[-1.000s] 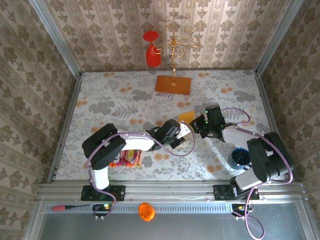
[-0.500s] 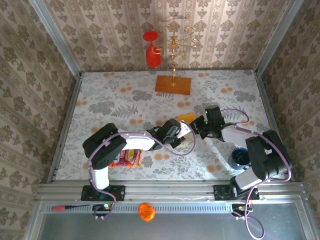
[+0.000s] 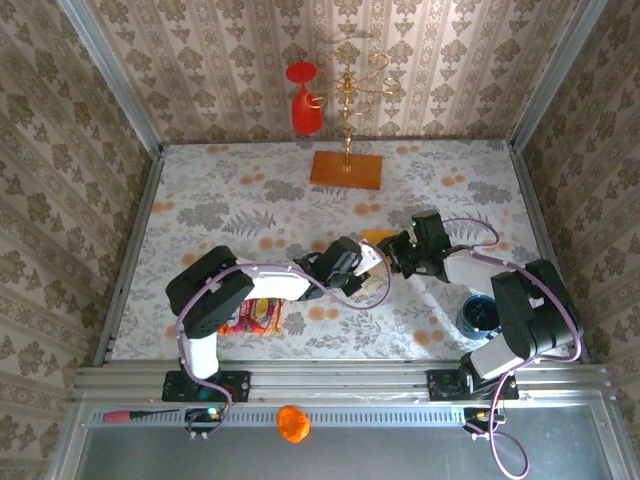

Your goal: Fold a paper plane with a square sheet of paper (pick it up from the middle)

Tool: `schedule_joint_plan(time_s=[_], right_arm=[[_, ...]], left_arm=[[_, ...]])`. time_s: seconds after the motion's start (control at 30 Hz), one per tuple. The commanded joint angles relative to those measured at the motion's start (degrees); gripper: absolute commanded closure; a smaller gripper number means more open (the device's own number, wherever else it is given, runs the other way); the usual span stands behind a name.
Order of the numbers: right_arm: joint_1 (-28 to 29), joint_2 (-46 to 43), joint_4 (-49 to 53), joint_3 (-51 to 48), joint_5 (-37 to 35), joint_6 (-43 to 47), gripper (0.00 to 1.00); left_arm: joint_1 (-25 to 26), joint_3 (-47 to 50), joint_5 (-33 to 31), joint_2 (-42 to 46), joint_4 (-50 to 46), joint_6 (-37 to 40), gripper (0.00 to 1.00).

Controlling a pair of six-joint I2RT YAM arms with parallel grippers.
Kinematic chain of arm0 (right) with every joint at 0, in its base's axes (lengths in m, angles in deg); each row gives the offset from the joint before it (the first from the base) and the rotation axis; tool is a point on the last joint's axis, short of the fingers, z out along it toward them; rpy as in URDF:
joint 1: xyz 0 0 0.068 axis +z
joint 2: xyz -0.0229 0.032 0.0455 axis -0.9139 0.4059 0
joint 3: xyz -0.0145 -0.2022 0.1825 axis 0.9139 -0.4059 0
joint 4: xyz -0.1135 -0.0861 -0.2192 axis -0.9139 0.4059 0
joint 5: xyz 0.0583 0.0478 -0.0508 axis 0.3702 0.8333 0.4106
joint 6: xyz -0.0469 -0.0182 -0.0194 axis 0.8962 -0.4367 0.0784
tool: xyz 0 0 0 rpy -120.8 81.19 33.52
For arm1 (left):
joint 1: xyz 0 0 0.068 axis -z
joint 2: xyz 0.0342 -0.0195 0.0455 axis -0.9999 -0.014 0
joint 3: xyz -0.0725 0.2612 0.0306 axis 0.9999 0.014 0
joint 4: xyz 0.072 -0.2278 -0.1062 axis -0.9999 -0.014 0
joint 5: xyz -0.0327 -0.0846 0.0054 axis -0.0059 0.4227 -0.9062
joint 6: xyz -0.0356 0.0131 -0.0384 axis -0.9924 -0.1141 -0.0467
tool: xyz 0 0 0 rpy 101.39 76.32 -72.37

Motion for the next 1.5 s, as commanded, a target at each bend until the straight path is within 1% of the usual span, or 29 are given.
schedule_joint_plan(time_s=[0.0,0.07,0.13,0.33,0.7,1.03,1.1,1.27,1.33,1.47], right_arm=[[-2.27,-1.78,1.80,-1.43,0.14,1.10,0.59],[-3.80,-2.92,2.17,-1.79,0.22,1.86,0.53],[-5.31,-4.06,2.71,-2.02,0.07,2.77,0.52],[-7.24,-6.42,4.75,-1.92,-1.02,5.32,0.51],[-7.38,-5.94,5.17,-2.28,-1.14,6.04,0.51],[-7.42,-5.79,5.17,-2.73,-1.03,7.64,0.50],[-7.41,-5.81,5.14,-2.71,-1.00,8.58,0.50],[-7.27,-4.60,4.87,-2.48,-1.17,12.63,0.43],[-7.08,-3.89,4.54,-2.34,-1.01,14.75,0.41],[-5.97,-2.55,5.74,-0.62,-1.17,20.02,0.38]], left_arm=[[-1.33,1.10,3.32,-0.23,1.73,-3.21,0.80],[-2.06,1.93,4.86,-0.18,2.76,-4.33,0.81],[-3.04,2.85,6.56,-0.14,4.07,-5.86,0.81],[-5.97,5.44,11.06,-0.30,7.90,-9.62,0.80],[-7.09,5.04,14.52,-2.48,8.09,-12.43,0.81],[-9.36,4.84,20.94,-3.38,9.12,-17.71,0.81],[-9.95,4.67,22.69,-3.16,9.18,-19.67,0.81],[-12.45,3.47,27.56,-3.53,8.76,-26.42,0.80],[-13.53,2.64,30.37,-4.20,8.48,-29.83,0.80],[-15.14,2.09,34.01,-4.61,9.58,-35.56,0.80]])
